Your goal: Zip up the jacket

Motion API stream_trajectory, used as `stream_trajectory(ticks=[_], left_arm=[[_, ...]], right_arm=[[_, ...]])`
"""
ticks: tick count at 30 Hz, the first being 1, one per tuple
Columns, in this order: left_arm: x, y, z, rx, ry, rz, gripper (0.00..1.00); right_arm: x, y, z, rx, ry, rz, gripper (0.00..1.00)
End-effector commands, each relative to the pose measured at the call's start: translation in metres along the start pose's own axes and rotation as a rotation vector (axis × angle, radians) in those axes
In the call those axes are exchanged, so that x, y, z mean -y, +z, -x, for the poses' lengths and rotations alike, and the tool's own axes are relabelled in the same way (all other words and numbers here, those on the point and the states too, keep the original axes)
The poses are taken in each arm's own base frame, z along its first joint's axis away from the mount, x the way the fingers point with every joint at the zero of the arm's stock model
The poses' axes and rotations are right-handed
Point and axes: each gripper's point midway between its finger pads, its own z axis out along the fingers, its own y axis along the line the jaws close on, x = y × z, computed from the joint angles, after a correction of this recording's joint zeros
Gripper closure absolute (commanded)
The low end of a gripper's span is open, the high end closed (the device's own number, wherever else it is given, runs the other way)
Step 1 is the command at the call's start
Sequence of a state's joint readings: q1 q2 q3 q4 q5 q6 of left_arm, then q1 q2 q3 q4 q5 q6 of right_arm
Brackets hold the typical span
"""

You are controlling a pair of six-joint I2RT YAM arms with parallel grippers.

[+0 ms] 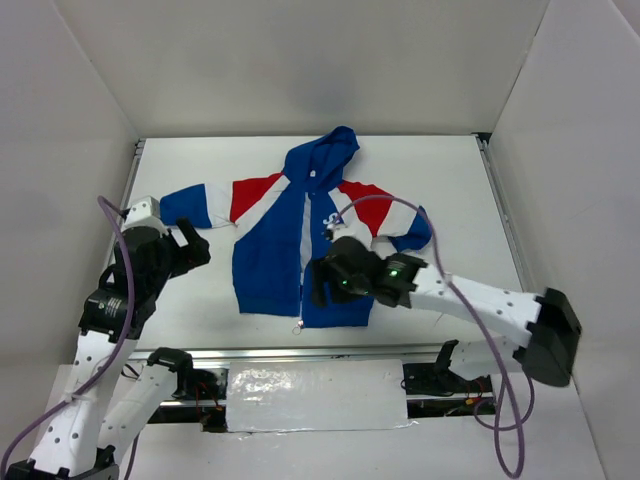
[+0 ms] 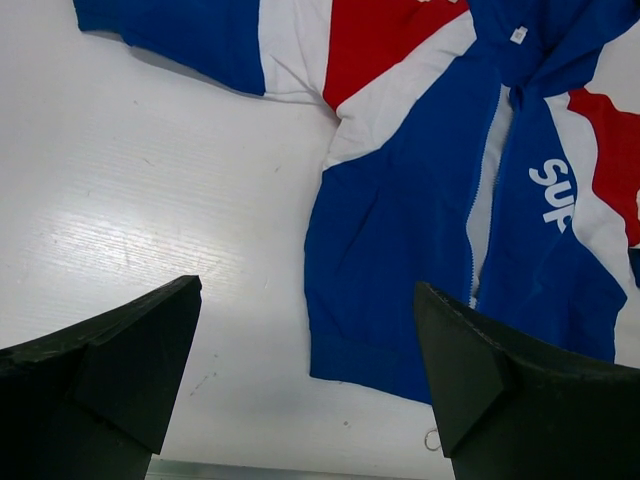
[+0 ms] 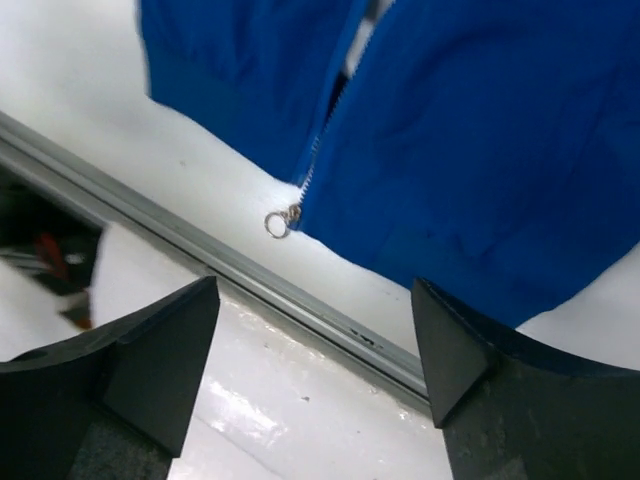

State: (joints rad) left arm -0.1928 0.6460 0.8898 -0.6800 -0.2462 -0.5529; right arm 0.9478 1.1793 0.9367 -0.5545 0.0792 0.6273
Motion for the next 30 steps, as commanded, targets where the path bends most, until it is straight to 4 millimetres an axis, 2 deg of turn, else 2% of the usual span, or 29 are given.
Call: stream_trajectory(ticks=[1, 5, 8, 12, 18, 22, 30], left_arm=[[0.007, -0.003, 0.009, 0.029, -0.004, -0.038, 0.01], [0.009, -0.012, 0.014, 0.075, -0.009, -0.068, 0.01], [0.01, -0.015, 0.015, 0.085, -0.007, -0.085, 0.01], [0.012, -0.015, 0.013, 0.079, 0.003, -0.097, 0.01], [0.016, -0.013, 0.011, 0.063, 0.018, -0.117, 0.01], [0.017, -0.012, 0.011, 0.063, 0.022, -0.123, 0.01], [0.02, -0.012, 0.009, 0.055, 0.032, -0.135, 0.0]], right_arm=[[-0.009, 0.022, -0.013, -0.014, -0.103, -0.126, 0.2], [-0.024, 0.046, -0.051, -0.114, -0.291, -0.096, 0.27], [-0.019, 0.062, -0.065, -0.158, -0.35, -0.155, 0.3], [-0.013, 0.078, -0.067, -0.156, -0.356, -0.224, 0.34], [-0.012, 0.091, -0.066, -0.141, -0.341, -0.269, 0.4], [-0.005, 0.095, -0.06, -0.116, -0.333, -0.329, 0.43], [-0.015, 0.095, -0.06, -0.106, -0.227, -0.337, 0.45]])
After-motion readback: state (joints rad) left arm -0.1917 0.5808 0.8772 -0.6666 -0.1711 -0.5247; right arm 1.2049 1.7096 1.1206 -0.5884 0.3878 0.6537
